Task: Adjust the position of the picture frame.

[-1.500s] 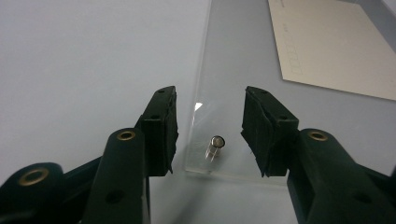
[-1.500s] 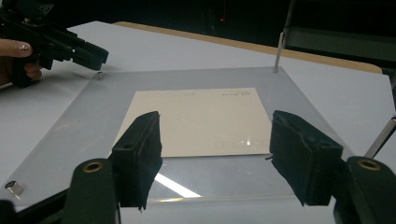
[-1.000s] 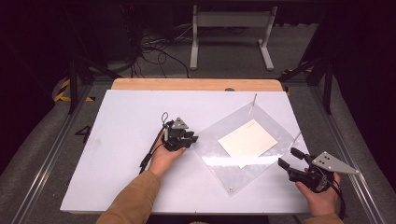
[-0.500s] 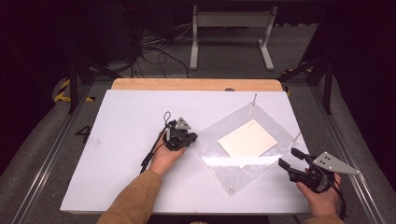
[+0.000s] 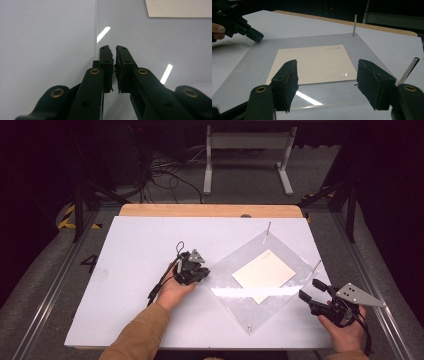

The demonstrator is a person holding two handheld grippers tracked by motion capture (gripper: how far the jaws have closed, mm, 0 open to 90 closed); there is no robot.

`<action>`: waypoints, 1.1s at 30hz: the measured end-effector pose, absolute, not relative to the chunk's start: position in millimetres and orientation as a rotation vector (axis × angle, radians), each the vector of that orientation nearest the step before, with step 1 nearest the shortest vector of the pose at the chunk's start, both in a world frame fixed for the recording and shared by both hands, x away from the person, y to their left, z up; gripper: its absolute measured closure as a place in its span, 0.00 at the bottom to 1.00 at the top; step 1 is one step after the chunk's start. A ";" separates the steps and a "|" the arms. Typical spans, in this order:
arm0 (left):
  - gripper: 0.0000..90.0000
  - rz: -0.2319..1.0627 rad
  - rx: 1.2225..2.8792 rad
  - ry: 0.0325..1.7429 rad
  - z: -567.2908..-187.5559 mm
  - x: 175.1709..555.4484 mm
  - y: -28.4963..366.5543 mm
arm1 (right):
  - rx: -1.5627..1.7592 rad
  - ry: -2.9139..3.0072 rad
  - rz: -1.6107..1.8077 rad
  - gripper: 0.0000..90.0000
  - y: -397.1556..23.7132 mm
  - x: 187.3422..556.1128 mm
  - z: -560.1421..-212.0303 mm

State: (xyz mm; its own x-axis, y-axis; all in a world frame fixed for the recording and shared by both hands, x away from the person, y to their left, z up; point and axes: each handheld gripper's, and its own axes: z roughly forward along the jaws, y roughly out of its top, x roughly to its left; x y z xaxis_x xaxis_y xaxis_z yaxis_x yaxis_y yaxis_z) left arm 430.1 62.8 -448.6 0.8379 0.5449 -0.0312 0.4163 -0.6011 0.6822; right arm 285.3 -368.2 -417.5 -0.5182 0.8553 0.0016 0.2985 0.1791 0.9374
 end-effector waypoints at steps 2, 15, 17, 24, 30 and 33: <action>0.93 0.210 2.321 0.672 -447.4 422.2 67.1 | 1.087 1.915 1.331 0.37 -368.3 285.3 -417.2; 0.93 0.147 2.398 0.584 -443.7 386.3 84.1 | 1.193 1.890 1.254 0.42 -376.6 294.7 -419.6; 0.93 0.141 2.392 0.581 -444.3 382.9 86.3 | 1.197 1.890 1.240 0.46 -378.6 298.4 -420.4; 0.92 0.149 2.386 0.576 -445.0 377.9 88.0 | 1.324 1.881 1.154 0.55 -384.2 320.1 -422.5; 0.81 0.109 2.316 0.576 -439.6 375.2 97.5 | 1.351 1.906 1.034 0.59 -382.8 346.1 -421.5; 0.78 0.112 2.305 0.580 -439.0 374.0 101.0 | 1.365 1.934 0.969 0.66 -381.3 361.2 -422.6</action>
